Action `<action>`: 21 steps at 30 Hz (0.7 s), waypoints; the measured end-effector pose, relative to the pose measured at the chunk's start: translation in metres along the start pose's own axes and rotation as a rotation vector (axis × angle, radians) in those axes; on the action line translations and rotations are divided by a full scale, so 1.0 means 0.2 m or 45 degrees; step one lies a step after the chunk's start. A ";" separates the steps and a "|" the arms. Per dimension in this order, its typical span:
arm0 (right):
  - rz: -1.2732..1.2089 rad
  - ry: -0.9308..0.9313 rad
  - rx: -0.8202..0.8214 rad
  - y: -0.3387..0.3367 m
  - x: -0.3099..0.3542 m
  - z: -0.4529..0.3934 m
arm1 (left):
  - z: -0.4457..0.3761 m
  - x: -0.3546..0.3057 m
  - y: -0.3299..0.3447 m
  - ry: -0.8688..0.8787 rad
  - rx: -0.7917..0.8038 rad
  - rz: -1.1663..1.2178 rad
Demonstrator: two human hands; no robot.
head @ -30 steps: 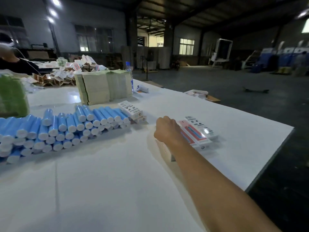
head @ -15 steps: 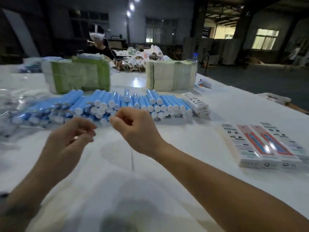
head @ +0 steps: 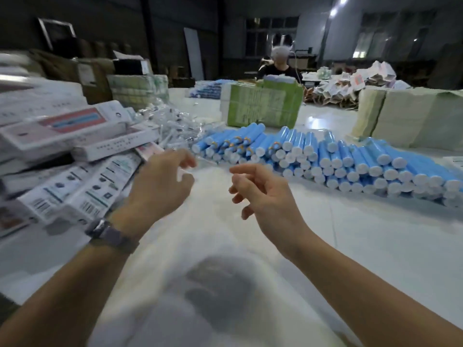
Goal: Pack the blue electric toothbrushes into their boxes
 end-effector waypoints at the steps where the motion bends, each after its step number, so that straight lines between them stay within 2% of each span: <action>1: -0.004 0.014 0.044 0.02 0.00 0.00 | 0.01 0.10 -0.06 -0.054 -0.052 -0.226; 2: 0.005 0.021 0.076 0.04 -0.01 0.01 | 0.03 0.20 -0.10 -0.150 -0.030 -0.428; 3: 0.023 0.023 0.093 0.06 -0.01 0.01 | 0.04 0.28 -0.13 -0.272 0.075 -0.565; 5: 0.059 0.020 0.094 0.07 -0.03 0.01 | 0.06 0.39 -0.14 -0.443 0.310 -0.668; 12: 0.103 0.000 0.101 0.05 -0.07 0.00 | -0.02 0.39 -0.12 -0.486 0.541 -0.691; 17: 0.111 0.008 0.103 0.02 -0.08 -0.01 | -0.01 0.39 -0.09 -0.486 0.624 -0.657; 21: 0.118 -0.007 0.070 -0.01 -0.08 -0.03 | -0.05 0.34 -0.15 -0.402 0.403 -0.667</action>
Point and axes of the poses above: each hand's wrist, its own z-axis away from the middle knuckle, its own y-axis out of the palm, x = y × z, the point moved 3 cm from there along -z, towards the middle knuckle, and after that the axes turned 15 degrees about y, right-handed, at the moved point
